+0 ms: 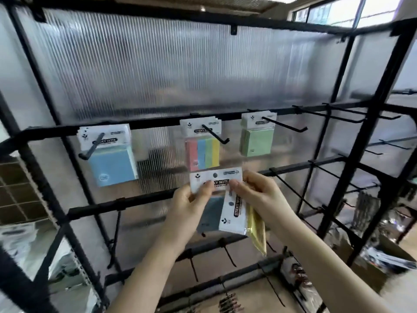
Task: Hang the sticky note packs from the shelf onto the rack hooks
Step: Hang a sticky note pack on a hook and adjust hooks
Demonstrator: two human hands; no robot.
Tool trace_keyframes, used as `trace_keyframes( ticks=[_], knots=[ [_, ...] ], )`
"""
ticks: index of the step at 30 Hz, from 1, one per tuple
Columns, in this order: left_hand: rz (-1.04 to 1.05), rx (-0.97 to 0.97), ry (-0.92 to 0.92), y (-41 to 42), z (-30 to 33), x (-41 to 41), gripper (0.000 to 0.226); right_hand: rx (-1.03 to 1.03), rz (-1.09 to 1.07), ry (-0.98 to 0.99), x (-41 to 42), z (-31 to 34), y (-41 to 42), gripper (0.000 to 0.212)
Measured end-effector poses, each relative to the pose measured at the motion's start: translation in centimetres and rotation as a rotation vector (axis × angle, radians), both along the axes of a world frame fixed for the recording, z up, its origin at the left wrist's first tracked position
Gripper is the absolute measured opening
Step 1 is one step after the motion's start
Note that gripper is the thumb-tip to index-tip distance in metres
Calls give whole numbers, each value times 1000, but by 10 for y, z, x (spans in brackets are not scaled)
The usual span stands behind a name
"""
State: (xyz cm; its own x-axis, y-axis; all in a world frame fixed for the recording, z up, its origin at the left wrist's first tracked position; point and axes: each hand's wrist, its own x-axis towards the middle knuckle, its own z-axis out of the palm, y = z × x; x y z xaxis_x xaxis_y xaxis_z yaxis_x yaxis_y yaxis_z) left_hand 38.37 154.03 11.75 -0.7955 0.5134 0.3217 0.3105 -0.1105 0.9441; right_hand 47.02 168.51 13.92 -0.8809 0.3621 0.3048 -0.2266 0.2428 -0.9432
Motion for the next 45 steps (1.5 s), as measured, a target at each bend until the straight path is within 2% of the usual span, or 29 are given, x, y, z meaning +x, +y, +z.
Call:
trace_keyframes(
  ticks=[2,6,10,14,19,24,28,30,32,34,40,45],
  knots=[
    [117,51,17,-19,5,1,22,-15,99,34,-10,7,-16,31],
    [344,141,49,-65,14,-3,32,-29,251,104,-36,17,-55,14],
    [532,195,185,-109,31,-10,38,-32,348,176,-61,27,-97,16],
    [638,234,267,-135,49,-25,32,-44,384,221,-83,39,-130,27],
    [652,253,323,-145,53,-37,41,-91,398,267,-94,43,-145,18],
    [616,274,249,-143,51,-44,30,-79,337,245,-102,40,-144,27],
    [578,260,267,-139,46,-54,46,-34,278,193,-113,37,-143,33],
    [602,234,293,-137,42,-63,33,-18,232,177,-121,34,-142,38],
    [683,208,309,-135,38,-74,24,4,158,168,-132,30,-142,30],
    [767,193,330,-132,35,-86,26,24,71,167,-145,25,-141,18],
    [926,180,305,-122,33,-121,29,-69,-18,79,-175,17,-136,23],
    [918,174,248,-118,23,-136,23,-49,-37,59,-187,11,-135,22]
  ],
)
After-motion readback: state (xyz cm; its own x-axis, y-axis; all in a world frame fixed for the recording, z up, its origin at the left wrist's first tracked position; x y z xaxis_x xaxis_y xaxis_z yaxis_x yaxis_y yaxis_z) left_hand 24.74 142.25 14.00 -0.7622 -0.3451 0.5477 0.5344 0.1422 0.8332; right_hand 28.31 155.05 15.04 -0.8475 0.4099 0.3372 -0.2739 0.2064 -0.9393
